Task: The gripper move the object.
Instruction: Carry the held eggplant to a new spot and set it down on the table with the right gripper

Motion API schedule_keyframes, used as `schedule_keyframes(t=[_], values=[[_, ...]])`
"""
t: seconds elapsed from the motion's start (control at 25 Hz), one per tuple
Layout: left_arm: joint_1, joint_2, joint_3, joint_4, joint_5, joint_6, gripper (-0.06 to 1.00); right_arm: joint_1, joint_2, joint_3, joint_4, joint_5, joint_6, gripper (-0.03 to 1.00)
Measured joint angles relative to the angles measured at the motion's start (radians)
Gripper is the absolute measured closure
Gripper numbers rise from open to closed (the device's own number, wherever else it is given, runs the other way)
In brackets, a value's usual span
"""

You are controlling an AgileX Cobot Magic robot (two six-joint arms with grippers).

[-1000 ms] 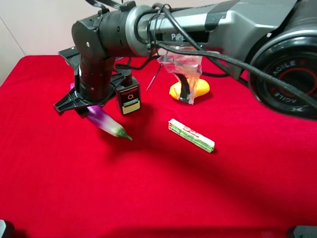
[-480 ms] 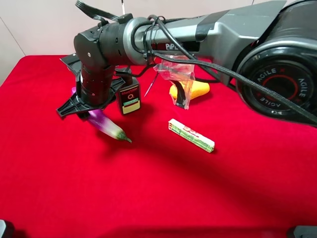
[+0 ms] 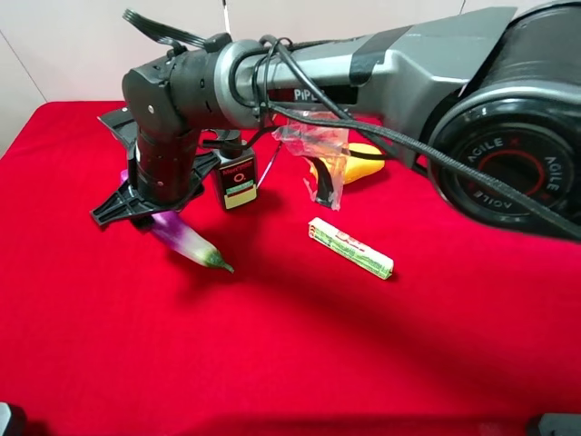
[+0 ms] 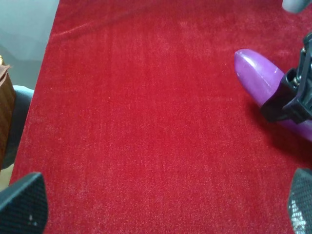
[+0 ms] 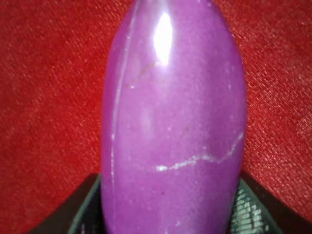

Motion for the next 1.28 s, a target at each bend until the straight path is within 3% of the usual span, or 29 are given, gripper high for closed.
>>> schedule_keyframes(t=[0.76, 1.04, 1.28], values=[[0.000, 0.000, 0.000, 0.000, 0.000, 0.000, -0.04, 0.002, 0.015, 0.000, -0.012, -0.003, 0.002, 0.57], [0.000, 0.000, 0.000, 0.000, 0.000, 0.000, -0.04, 0.004, 0.015, 0.000, -0.012, -0.005, 0.002, 0.39], [0.000, 0.000, 0.000, 0.000, 0.000, 0.000, -0.04, 0.004, 0.015, 0.000, -0.013, -0.006, 0.002, 0.34]])
